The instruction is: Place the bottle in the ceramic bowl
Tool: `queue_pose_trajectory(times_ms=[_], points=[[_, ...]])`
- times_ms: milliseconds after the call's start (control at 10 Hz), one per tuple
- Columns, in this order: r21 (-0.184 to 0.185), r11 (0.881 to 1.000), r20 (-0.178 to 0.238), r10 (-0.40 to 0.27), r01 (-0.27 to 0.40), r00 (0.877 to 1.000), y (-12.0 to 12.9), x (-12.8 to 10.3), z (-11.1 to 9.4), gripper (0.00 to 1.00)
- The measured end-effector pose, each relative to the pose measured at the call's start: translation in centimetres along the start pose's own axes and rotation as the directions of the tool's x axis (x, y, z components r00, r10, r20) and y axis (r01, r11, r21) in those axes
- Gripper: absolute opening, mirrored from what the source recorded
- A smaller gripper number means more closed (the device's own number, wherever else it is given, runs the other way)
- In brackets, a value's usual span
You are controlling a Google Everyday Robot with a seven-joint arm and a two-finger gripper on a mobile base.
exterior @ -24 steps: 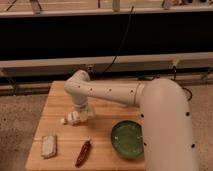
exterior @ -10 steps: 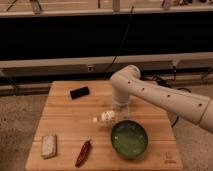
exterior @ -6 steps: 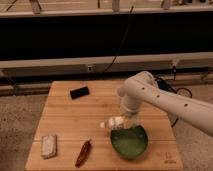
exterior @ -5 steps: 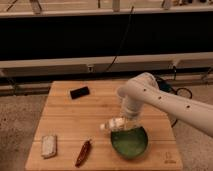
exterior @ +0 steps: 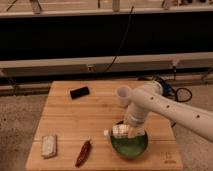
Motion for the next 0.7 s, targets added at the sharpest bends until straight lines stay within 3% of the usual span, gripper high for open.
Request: queue_pose_trajectory(times_ms=[700], points=[[0.002, 1.0, -0.011, -0.001, 0.001, 1.0, -0.03, 0.2, -0.33, 0.8]])
